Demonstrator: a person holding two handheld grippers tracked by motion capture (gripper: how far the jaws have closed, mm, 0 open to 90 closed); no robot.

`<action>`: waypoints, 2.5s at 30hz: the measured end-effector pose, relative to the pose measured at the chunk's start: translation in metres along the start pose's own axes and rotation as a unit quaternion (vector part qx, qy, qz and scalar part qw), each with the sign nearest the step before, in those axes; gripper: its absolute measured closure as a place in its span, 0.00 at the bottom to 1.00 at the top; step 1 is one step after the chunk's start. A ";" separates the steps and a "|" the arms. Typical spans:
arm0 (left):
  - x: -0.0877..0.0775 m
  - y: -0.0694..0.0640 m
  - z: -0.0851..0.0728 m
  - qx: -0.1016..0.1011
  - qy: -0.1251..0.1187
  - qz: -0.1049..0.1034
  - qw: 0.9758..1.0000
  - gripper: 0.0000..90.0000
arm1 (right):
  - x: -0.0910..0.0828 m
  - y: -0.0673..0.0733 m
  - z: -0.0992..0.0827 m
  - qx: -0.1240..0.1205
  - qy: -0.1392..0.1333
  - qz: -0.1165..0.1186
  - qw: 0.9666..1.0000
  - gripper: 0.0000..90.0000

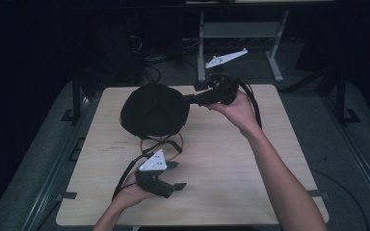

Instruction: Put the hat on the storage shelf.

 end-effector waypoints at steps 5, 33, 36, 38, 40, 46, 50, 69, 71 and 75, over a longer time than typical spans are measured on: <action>-0.001 0.002 -0.001 0.003 0.002 0.003 1.000 0.27 | -0.006 -0.005 -0.007 0.006 -0.003 -0.003 1.000 0.27; 0.002 0.001 -0.003 0.006 0.011 0.007 1.000 0.27 | -0.038 -0.026 -0.041 0.036 0.008 -0.013 0.999 0.22; 0.003 0.001 -0.004 0.007 0.012 0.007 1.000 0.27 | -0.041 -0.028 -0.046 0.036 0.007 -0.017 0.999 0.21; 0.004 0.000 -0.004 0.009 0.015 0.007 1.000 0.27 | -0.043 -0.030 -0.049 0.038 0.008 -0.017 0.999 0.20; 0.004 0.000 -0.004 0.011 0.015 0.007 1.000 0.27 | -0.045 -0.031 -0.052 0.039 0.007 -0.017 0.999 0.20; 0.004 0.001 -0.005 0.011 0.016 0.007 1.000 0.27 | -0.050 -0.033 -0.065 0.042 0.007 -0.017 0.999 0.21; 0.003 0.000 -0.005 0.010 0.017 0.007 1.000 0.27 | -0.053 -0.035 -0.074 0.049 0.010 -0.018 0.999 0.21; 0.006 -0.001 -0.006 0.006 0.019 0.002 1.000 0.27 | -0.057 -0.043 -0.119 0.064 0.028 -0.017 0.997 0.20; 0.006 -0.001 -0.006 0.008 0.020 0.000 1.000 0.27 | -0.056 -0.043 -0.123 0.064 0.029 -0.018 0.997 0.20; 0.007 -0.001 -0.006 0.006 0.019 0.000 1.000 0.27 | -0.057 -0.045 -0.132 0.074 0.028 -0.014 0.997 0.20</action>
Point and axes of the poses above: each handheld gripper's, and its own axes: x roughly forward along the jaws, z roughly out of its top, y roughly to its left, the point moved 7 cm from there along x, roughly forward along the jaws, and after that the axes turned 3 degrees about x, right-handed, at the moved point
